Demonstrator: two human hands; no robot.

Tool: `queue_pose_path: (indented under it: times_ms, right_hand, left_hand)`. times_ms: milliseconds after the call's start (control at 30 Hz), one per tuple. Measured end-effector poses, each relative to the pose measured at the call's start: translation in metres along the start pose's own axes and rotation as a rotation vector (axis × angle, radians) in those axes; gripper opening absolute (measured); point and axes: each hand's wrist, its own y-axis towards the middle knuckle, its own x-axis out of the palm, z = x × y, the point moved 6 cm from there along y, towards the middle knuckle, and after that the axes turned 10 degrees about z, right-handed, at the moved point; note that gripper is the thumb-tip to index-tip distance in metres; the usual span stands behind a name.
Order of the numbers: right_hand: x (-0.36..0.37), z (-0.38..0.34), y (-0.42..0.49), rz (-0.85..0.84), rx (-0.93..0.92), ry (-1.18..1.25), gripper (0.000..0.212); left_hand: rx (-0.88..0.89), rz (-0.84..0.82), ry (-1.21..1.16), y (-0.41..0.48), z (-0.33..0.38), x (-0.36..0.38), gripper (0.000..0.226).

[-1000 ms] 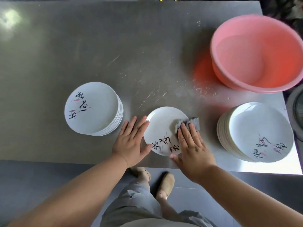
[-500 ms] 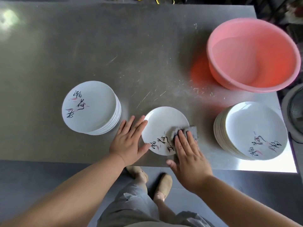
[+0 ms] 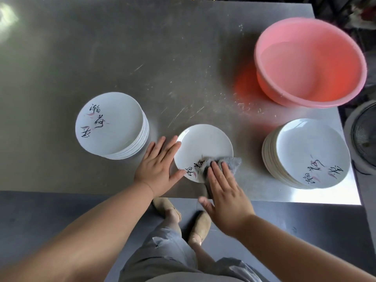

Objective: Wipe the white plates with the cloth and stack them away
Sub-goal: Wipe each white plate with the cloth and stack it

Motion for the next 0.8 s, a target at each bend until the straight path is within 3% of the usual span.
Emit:
queue_pose_path:
  times_ms: [200, 400, 500, 600, 800]
  right_hand:
    - [-0.015, 0.05, 0.07, -0.03, 0.087, -0.095, 0.094]
    - [0.004, -0.009, -0.007, -0.027, 0.043, 0.044, 0.089]
    - [-0.001, 0.002, 0.001, -0.071, 0.038, 0.077, 0.095]
    - [-0.022, 0.031, 0.046, -0.017, 0.022, 0.015, 0.093]
    - [-0.035, 0.051, 0.085, -0.01, 0.049, 0.054, 0.086]
  left_hand:
    - [-0.025, -0.008, -0.013, 0.0, -0.001, 0.0, 0.085]
    - [-0.117, -0.086, -0.007, -0.004, 0.004, -0.003, 0.091]
    - [-0.217, -0.023, -0.001, -0.022, 0.022, -0.006, 0.091]
    - [-0.192, 0.062, -0.012, -0.026, 0.036, -0.012, 0.079]
    - [-0.047, -0.23, 0.123, 0.015, 0.01, -0.007, 0.088]
